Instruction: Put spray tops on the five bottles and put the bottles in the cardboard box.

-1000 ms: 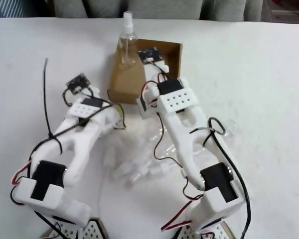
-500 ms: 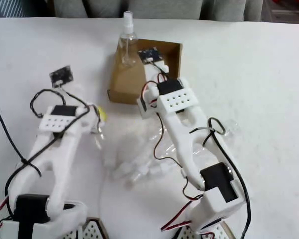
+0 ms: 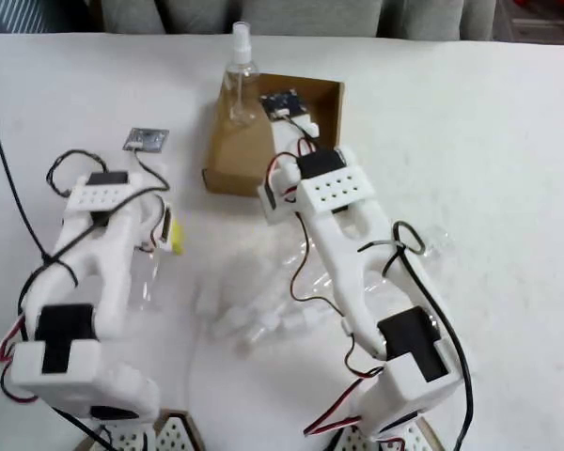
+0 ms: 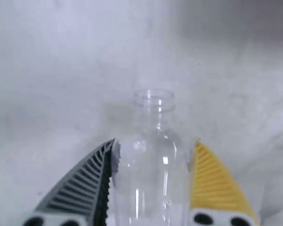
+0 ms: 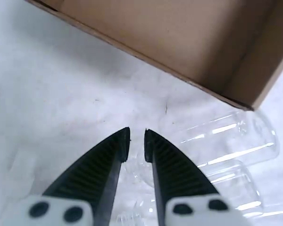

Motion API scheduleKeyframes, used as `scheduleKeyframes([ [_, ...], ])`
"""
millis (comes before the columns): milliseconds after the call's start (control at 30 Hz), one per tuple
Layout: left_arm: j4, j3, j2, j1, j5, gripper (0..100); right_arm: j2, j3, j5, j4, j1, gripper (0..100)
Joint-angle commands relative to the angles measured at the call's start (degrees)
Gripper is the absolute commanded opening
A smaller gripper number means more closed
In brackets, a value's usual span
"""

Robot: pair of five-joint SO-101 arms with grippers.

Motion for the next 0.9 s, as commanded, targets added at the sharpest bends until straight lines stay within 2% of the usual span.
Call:
scheduleKeyframes([
  [0, 8.53, -7.91, 1.8, -0.57, -0.53, 22, -0.22, -2.46, 0.62, -0.66, 0.66, 2.7],
  [333, 11.87, -8.44, 0.48, -0.48, -0.53, 30, -0.22, -2.46, 0.62, -0.66, 0.66, 2.7],
  [800, 11.69, -12.66, 2.59, 0.22, -1.05, 29, -0.22, -2.46, 0.62, -0.66, 0.66, 2.7],
  [867, 11.43, -12.75, 4.79, 1.01, -3.34, 29, -0.22, -2.46, 0.62, -0.66, 0.66, 2.7],
])
